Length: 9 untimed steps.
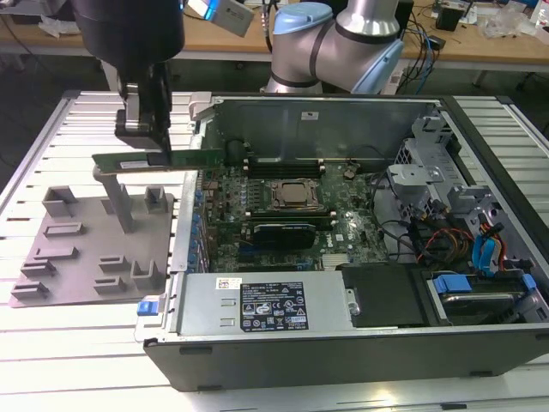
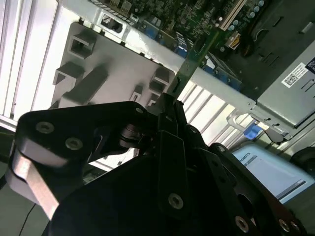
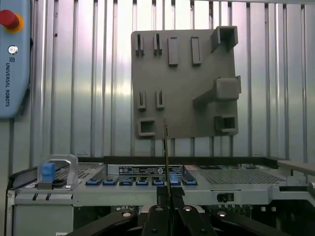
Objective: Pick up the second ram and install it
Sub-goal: 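Pick up the second ram and move it above second insertion slot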
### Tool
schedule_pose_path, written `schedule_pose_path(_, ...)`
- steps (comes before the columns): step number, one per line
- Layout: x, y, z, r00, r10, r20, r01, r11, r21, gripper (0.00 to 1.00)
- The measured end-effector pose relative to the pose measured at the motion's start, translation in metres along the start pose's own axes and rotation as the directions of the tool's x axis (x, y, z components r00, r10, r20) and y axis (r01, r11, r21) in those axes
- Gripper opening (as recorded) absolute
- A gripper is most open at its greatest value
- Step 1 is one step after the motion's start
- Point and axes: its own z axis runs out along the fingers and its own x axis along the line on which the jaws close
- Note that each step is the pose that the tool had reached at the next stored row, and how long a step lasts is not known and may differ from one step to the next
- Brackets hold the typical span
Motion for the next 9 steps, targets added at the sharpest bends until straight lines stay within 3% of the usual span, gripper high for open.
schedule_pose_path(9, -0.0044, -0.0307, -0.0003, 1.0000, 0.000, 0.0000, 0.000, 1.0000, -0.0009, 0.11)
